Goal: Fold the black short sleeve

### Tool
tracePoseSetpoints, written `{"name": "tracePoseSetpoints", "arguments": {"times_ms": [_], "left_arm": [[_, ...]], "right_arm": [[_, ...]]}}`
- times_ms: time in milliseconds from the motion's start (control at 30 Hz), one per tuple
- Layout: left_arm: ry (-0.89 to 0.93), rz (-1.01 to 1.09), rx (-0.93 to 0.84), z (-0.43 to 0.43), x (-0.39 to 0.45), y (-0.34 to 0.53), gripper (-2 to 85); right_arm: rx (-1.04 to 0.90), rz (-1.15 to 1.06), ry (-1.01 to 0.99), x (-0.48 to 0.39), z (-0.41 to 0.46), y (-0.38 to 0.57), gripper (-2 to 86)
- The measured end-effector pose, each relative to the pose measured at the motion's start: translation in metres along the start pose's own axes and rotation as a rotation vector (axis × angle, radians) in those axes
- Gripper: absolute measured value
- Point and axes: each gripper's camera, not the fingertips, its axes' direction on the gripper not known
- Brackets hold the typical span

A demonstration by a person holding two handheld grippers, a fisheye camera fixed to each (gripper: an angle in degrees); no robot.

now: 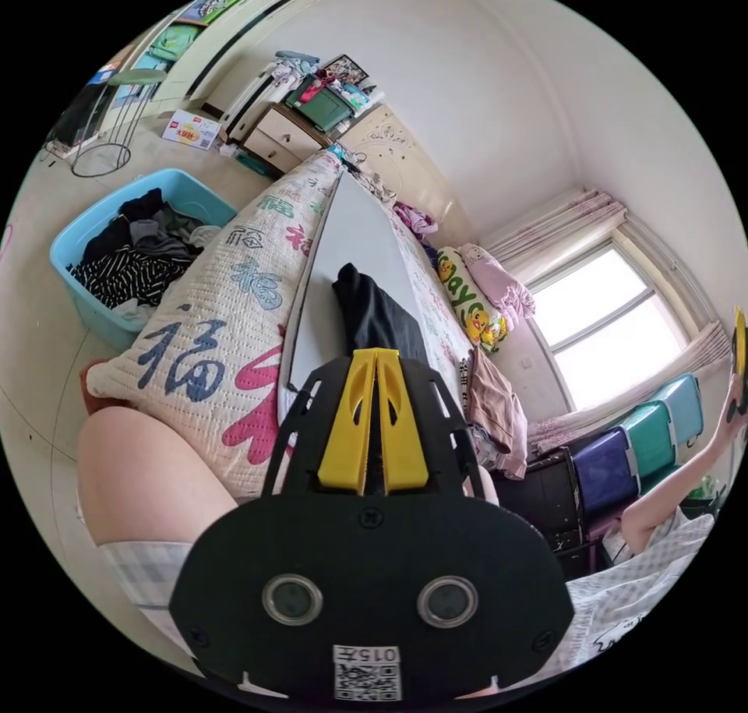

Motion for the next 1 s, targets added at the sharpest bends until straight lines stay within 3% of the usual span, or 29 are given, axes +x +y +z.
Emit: {"name": "tracePoseSetpoints", "arguments": {"times_ms": [167, 400, 500, 600, 867, 1000], "left_arm": [[0.018, -0.017, 0.018, 0.011, 0.000, -0.011, -0.9], [0.034, -0.041, -0.004, 0.042, -0.002, -0.034, -0.8], [0.052, -0.038, -0.051, 0.064, -0.003, -0.042, -0.3], [0.046, -0.041, -0.096, 0.086, -0.006, -0.049, 0.9], [0.045, -0.002, -0.219, 0.137, -0.006, -0.039, 5.1], [0.087, -0.049, -0.166, 0.142, -0.016, -0.059, 5.2]], "right_arm": [[0.118, -0.157, 0.056, -0.034, -0.030, -0.009, -0.9], [0.196, -0.142, 0.210, -0.003, -0.008, 0.001, -1.0], [0.134, -0.090, 0.237, 0.050, 0.033, 0.013, -1.0], [-0.014, -0.231, 0.296, 0.098, 0.094, 0.043, -1.0], [-0.494, -0.232, 0.282, 0.195, 0.283, 0.086, -0.9], [-0.526, -0.117, 0.215, 0.240, 0.334, 0.066, -0.6]]}}
